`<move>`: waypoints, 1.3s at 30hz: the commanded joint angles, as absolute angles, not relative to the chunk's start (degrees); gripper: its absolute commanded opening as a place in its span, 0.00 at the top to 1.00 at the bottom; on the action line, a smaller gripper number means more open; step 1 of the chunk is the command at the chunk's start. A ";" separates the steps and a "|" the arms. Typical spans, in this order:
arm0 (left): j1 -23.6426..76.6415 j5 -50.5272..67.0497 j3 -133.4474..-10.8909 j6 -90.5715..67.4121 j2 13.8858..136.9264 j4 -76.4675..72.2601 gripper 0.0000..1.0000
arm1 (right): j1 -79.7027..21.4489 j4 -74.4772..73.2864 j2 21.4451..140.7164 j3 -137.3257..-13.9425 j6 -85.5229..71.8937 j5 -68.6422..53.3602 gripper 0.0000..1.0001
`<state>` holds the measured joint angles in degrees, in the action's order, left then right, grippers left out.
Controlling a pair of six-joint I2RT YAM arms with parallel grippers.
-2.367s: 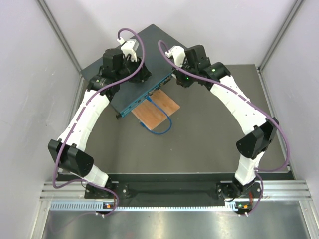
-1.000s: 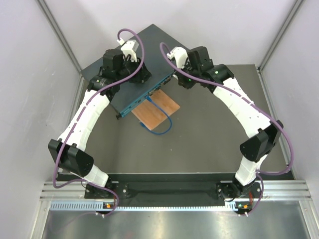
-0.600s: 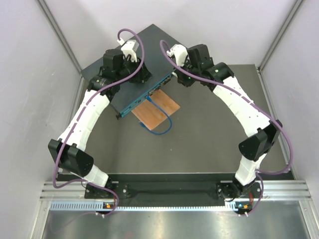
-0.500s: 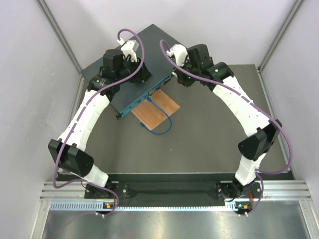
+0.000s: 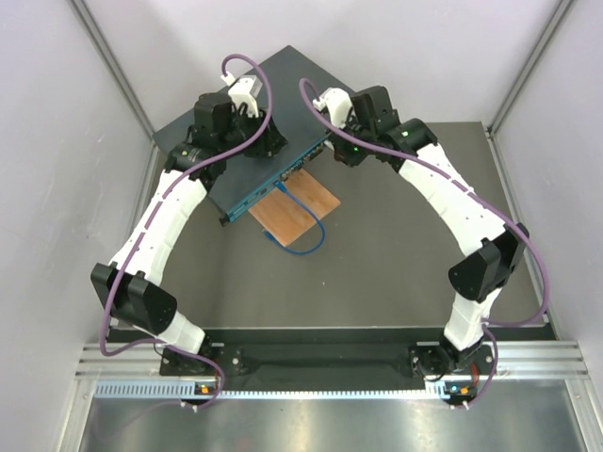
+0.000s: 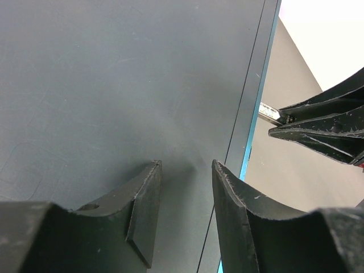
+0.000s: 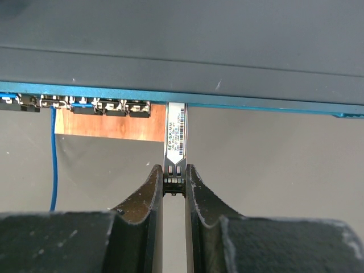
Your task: Insert the plug into the switch port
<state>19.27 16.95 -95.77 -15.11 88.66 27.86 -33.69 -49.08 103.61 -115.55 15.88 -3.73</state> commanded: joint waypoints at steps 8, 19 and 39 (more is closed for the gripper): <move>18.98 17.67 -95.54 -15.82 88.59 25.66 0.54 | -33.58 -46.23 103.62 -118.56 15.64 -3.69 1.00; 18.98 17.84 -95.10 -15.82 88.59 25.49 0.54 | -32.17 -45.70 104.59 -120.67 16.35 -4.04 1.00; 18.90 18.19 -94.83 -16.43 88.86 25.31 0.54 | -31.29 -43.59 105.38 -121.82 12.31 -4.84 1.00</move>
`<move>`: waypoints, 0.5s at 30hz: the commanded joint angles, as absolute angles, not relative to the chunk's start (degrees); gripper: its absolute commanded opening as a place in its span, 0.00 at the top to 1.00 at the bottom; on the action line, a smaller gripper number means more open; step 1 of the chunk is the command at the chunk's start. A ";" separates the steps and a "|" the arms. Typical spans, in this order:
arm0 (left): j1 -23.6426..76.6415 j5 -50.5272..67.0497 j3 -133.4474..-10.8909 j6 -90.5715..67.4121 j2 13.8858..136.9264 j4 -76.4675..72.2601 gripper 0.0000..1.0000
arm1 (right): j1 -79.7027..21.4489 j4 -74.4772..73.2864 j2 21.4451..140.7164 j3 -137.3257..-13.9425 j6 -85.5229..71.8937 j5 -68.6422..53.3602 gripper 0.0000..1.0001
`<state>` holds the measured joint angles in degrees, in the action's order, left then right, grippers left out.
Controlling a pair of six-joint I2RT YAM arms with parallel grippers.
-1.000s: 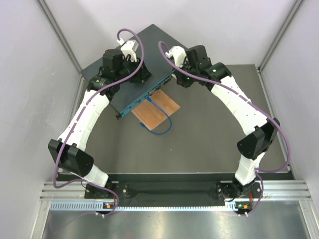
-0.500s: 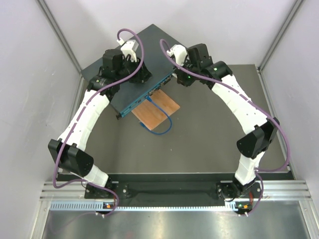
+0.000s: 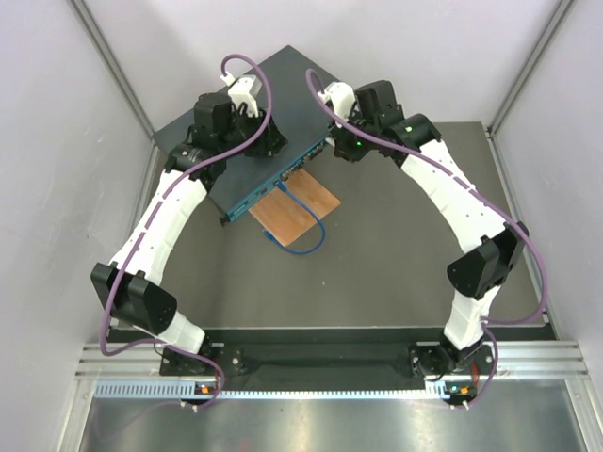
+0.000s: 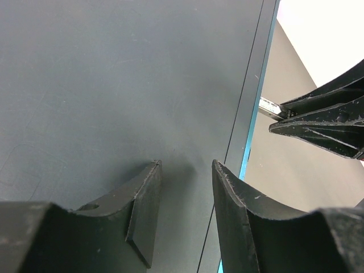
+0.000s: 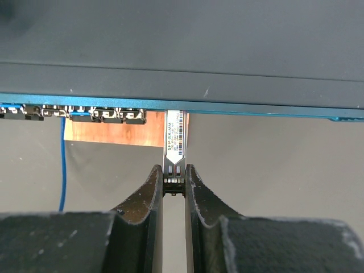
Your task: Insert the plug into the switch port
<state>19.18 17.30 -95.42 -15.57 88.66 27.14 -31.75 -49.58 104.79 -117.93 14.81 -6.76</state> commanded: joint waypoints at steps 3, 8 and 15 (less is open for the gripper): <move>18.90 18.19 -94.83 -16.52 88.95 25.31 0.54 | -32.25 -42.89 105.82 -121.73 10.91 -2.90 1.00; 18.90 18.11 -94.83 -16.61 88.77 25.22 0.54 | -33.31 -41.57 106.26 -121.38 9.67 -2.11 1.00; 18.90 18.28 -94.57 -16.52 88.77 25.23 0.54 | -34.54 -39.12 106.35 -121.03 10.28 -1.76 1.00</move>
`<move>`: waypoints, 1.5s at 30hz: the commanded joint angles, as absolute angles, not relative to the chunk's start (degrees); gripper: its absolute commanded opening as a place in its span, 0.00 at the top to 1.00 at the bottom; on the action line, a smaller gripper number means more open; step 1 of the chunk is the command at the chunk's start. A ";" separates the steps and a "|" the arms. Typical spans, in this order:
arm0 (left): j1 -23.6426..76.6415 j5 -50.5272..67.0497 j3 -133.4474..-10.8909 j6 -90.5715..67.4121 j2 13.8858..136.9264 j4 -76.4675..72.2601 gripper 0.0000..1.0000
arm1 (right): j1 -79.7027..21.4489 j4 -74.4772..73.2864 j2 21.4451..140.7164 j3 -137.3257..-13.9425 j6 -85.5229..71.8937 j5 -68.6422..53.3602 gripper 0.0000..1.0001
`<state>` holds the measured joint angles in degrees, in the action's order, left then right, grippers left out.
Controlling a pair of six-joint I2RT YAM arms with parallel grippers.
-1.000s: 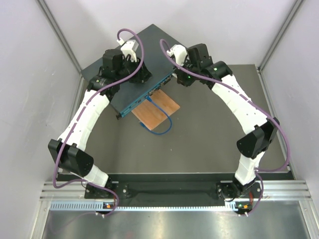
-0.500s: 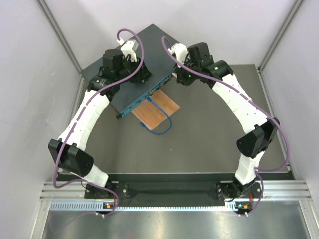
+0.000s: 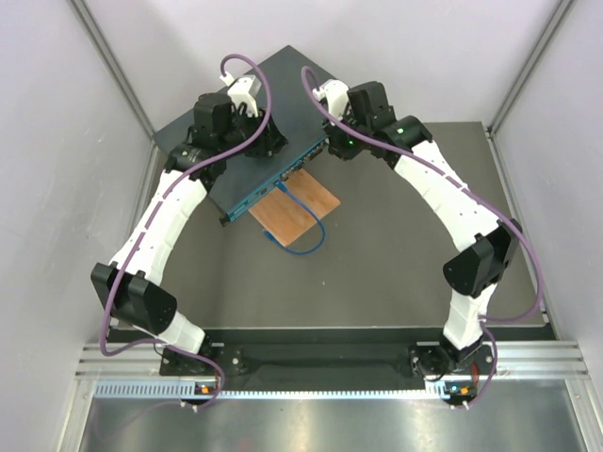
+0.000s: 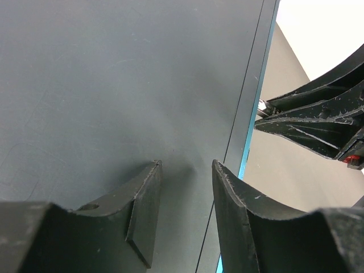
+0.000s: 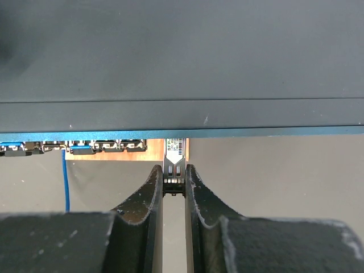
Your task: Insert the plug into the switch port
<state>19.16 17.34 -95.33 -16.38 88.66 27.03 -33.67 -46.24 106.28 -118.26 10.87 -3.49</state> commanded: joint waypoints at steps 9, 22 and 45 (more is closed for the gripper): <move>18.90 18.37 -94.57 -16.79 89.03 25.22 0.54 | -34.98 -33.93 106.00 -120.67 11.86 -5.18 1.00; 18.63 18.72 -94.83 -17.75 89.56 25.05 0.54 | -34.89 -32.78 105.04 -118.92 13.97 -7.91 0.74; 18.37 19.25 -95.27 -17.75 89.82 25.14 0.54 | -28.04 -40.78 97.11 -108.80 16.44 -11.69 0.67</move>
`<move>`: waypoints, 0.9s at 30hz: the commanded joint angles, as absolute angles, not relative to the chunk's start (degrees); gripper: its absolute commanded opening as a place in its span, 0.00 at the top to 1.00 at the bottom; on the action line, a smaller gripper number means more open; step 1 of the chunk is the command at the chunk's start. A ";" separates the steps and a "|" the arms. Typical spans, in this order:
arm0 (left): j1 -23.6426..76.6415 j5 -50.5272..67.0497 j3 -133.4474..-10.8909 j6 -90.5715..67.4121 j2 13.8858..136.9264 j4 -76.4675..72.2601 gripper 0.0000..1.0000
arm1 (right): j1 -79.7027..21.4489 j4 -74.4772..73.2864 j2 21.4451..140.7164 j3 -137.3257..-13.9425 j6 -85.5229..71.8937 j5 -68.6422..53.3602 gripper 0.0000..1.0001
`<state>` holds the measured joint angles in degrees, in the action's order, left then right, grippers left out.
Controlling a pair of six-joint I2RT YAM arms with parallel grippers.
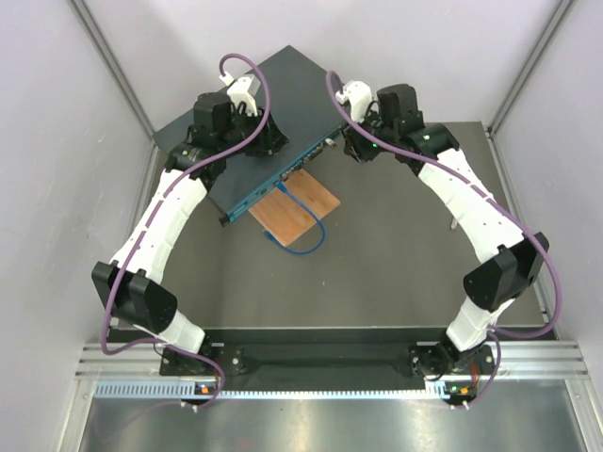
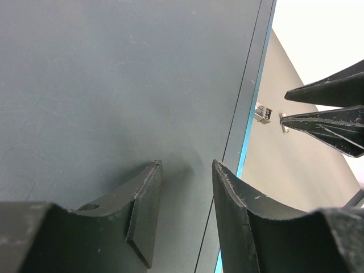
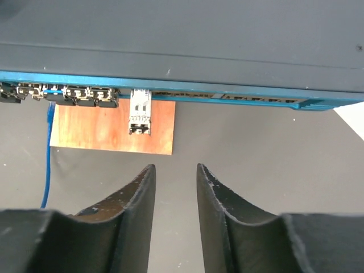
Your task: Insert the plug into the switch port
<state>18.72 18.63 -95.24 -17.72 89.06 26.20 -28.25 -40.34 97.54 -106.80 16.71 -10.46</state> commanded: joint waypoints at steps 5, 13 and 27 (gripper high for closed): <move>18.37 19.16 -95.62 -17.58 90.09 25.14 0.54 | -27.95 -41.22 99.49 -112.85 14.50 -14.67 0.70; 18.37 19.16 -95.62 -17.40 90.17 25.31 0.54 | -28.04 -42.10 101.78 -115.13 14.06 -16.52 0.71; 18.28 18.99 -95.54 -17.40 90.18 25.23 0.54 | -27.95 -38.24 103.89 -115.84 11.87 -16.52 0.77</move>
